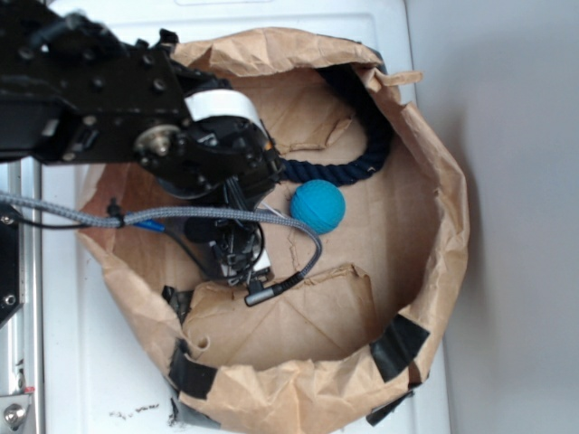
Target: Grab the gray animal.
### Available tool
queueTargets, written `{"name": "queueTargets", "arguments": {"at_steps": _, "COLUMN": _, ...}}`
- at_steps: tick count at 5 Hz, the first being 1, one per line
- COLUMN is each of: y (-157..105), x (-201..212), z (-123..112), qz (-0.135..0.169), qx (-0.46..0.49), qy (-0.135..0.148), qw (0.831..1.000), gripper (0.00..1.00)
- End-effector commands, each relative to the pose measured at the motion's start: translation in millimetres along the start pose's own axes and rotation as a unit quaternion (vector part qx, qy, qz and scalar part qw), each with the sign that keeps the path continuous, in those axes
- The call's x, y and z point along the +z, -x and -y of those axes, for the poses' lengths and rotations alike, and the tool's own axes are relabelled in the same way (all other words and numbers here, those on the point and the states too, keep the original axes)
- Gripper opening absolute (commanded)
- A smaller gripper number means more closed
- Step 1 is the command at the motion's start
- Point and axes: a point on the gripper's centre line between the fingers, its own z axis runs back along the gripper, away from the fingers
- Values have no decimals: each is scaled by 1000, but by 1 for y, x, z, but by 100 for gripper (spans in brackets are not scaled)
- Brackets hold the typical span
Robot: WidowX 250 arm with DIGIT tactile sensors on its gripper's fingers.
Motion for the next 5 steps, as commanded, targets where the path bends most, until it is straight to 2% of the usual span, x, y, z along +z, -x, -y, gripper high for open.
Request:
{"name": "queueTargets", "arguments": {"at_steps": 1, "y": -3, "x": -5, "z": -14, "qz": 7, "qx": 33, "qy": -42, "qw": 999, "gripper": 100}}
{"name": "queueTargets", "arguments": {"at_steps": 2, "y": 3, "x": -23, "z": -19, "qz": 22, "qx": 14, "qy": -59, "qw": 998, "gripper": 100}}
{"name": "queueTargets", "arguments": {"at_steps": 4, "y": 7, "x": -36, "z": -26, "qz": 47, "qx": -10, "qy": -51, "qw": 998, "gripper": 100}}
{"name": "queueTargets", "arguments": {"at_steps": 5, "y": 9, "x": -47, "z": -28, "qz": 50, "qx": -15, "qy": -55, "qw": 997, "gripper": 71}}
